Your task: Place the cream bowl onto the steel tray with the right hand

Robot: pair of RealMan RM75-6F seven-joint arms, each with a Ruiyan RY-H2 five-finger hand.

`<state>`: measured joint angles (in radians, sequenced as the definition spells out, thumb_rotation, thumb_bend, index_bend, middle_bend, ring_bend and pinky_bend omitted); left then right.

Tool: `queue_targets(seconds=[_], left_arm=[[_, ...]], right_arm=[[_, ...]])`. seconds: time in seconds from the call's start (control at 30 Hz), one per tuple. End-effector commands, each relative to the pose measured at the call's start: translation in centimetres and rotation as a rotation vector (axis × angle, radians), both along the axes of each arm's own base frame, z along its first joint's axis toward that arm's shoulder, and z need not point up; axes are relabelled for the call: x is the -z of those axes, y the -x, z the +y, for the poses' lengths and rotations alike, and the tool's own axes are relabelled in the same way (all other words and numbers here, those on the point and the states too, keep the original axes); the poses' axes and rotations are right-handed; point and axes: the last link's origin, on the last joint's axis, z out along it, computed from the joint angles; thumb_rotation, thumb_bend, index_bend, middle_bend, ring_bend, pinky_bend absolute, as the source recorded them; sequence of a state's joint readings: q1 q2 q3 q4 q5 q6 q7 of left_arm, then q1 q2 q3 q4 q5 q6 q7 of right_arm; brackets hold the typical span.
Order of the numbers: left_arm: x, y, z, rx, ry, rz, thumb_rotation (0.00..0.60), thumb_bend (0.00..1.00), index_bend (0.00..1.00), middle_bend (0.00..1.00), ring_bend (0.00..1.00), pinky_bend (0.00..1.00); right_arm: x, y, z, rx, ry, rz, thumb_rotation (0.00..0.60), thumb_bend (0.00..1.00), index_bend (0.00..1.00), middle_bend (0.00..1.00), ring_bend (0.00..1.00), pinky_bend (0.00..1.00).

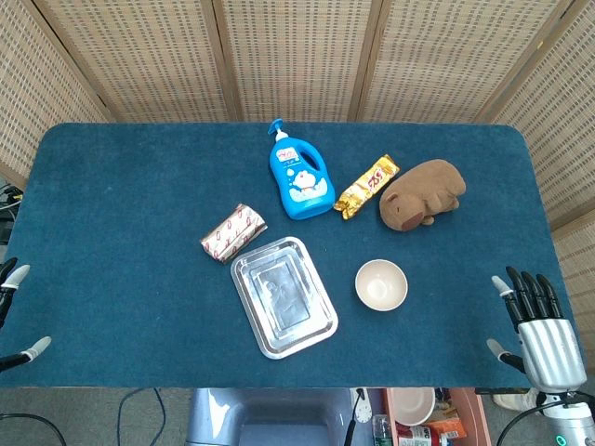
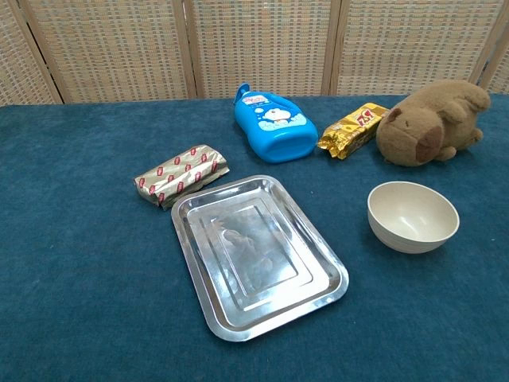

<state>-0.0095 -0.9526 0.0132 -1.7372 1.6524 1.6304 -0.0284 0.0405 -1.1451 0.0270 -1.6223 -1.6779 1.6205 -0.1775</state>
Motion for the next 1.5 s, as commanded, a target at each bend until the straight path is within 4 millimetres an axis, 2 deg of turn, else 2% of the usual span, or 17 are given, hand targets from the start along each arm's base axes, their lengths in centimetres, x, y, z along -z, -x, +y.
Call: queue_targets(seconds=[0.03,0.13,0.23,0.43,0.53,0.7,0.8,0.87,1.0,1.33,1.5], left_arm=[[0.0,0.1,0.0,-0.004,-0.002,0.002,0.6,0.0,0.0,0.0,0.0,0.0],[0.0,0.2,0.1,-0.008,-0.008,0.006,0.6,0.0,0.0,0.0,0.0,0.0],[0.0,0.4,0.4,-0.011,-0.02,0.016,0.6,0.0,0.0,0.0,0.0,0.0],[0.5,0.6,1.5,-0.031,-0.019,0.032,0.6,0.0,0.0,0.0,0.0,0.0],[0.9,0.7,1.9,-0.043,-0.01,0.046,0.6,0.0,0.0,0.0,0.0,0.0],[1.5,1.2,2.6,-0.073,0.006,0.068,0.6,0.0,0.0,0.0,0.0,0.0],[1.6,1.3,2.8,-0.083,0.008,0.067,0.6,0.0,0.0,0.0,0.0,0.0],[1.6,1.3,3.0,-0.088,0.006,0.067,0.6,0.0,0.0,0.0,0.0,0.0],[1.6,1.6,3.1,-0.099,0.005,0.065,0.6,0.0,0.0,0.0,0.0,0.0],[1.4,1.9,3.4,-0.115,-0.004,0.062,0.6,0.0,0.0,0.0,0.0,0.0],[1.4,2.1,3.5,-0.119,-0.002,0.062,0.6,0.0,0.0,0.0,0.0,0.0]], right_arm=[[0.2,0.0,0.1,0.003,-0.022,0.001,0.6,0.0,0.07,0.0,0.0,0.0],[0.7,0.1,-0.3,0.002,-0.087,-0.004,0.6,0.0,0.07,0.0,0.0,0.0],[1.7,0.0,-1.6,-0.043,-0.165,0.032,0.6,0.0,0.07,0.0,0.0,0.0],[5.2,-2.4,-5.7,-0.148,-0.391,0.021,0.6,0.0,0.07,0.0,0.0,0.0],[7.0,-3.4,-7.1,-0.171,-0.459,0.028,0.6,0.0,0.08,0.0,0.0,0.0],[10.2,-4.5,-9.7,-0.149,-0.527,0.057,0.6,0.0,0.18,0.0,0.0,0.0],[11.3,-4.8,-10.5,-0.137,-0.529,0.067,0.6,0.0,0.24,0.0,0.0,0.0],[12.1,-5.0,-10.9,-0.128,-0.531,0.067,0.6,0.02,0.28,0.0,0.0,0.0],[13.2,-4.8,-11.6,-0.116,-0.529,0.078,0.6,0.14,0.35,0.0,0.0,0.0],[14.9,-4.2,-12.4,-0.113,-0.522,0.102,0.6,0.37,0.56,0.0,0.0,0.0],[15.0,-5.0,-12.4,-0.162,-0.507,0.094,0.6,0.41,0.62,0.0,0.0,0.0]])
